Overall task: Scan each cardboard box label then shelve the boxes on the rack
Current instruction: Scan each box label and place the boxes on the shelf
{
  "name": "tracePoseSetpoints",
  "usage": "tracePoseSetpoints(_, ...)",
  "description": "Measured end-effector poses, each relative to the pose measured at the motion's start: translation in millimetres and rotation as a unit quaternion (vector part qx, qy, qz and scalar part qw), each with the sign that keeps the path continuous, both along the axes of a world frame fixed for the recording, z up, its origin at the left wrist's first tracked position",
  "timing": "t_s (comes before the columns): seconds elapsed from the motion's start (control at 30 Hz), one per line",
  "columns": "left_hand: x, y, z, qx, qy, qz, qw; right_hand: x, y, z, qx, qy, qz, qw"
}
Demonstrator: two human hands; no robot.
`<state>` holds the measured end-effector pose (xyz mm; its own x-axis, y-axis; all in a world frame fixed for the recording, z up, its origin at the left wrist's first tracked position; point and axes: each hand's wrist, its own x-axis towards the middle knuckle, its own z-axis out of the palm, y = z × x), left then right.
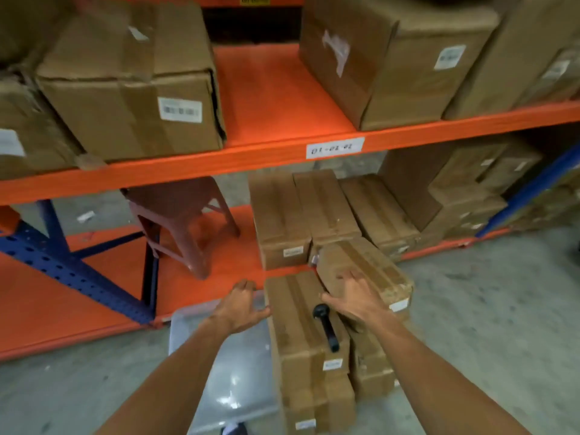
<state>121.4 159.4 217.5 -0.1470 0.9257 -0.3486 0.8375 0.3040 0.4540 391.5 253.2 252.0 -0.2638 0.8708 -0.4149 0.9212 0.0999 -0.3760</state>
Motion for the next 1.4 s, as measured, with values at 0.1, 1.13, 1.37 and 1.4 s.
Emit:
tracePoseSetpoints(0.1, 39.3, -15.3, -45.8, -0.052, 0.000, 0.012, 0.999, 42.0, -12.5, -47.1, -0.033, -0.027, 0.010, 0.999)
tracePoseSetpoints(1.13, 129.4, -24.6, -352.9, -0.051, 0.023, -0.134, 0.989, 39.0, -28.7, -328.9, -0.078, 0.242, -0.286, 0.924)
tracePoseSetpoints(1.37, 115.5, -26.6, -358.0, 0.037, 0.070, -0.157, 0.984, 80.2, -108.9, -304.8, -0.081, 0.454, -0.364, 0.809)
tracePoseSetpoints(1.4, 112.8, -26.4, -359.3, 0.061, 0.063, -0.157, 0.984, 82.9, -118.6, -305.2, -0.089, 0.466, -0.366, 0.801)
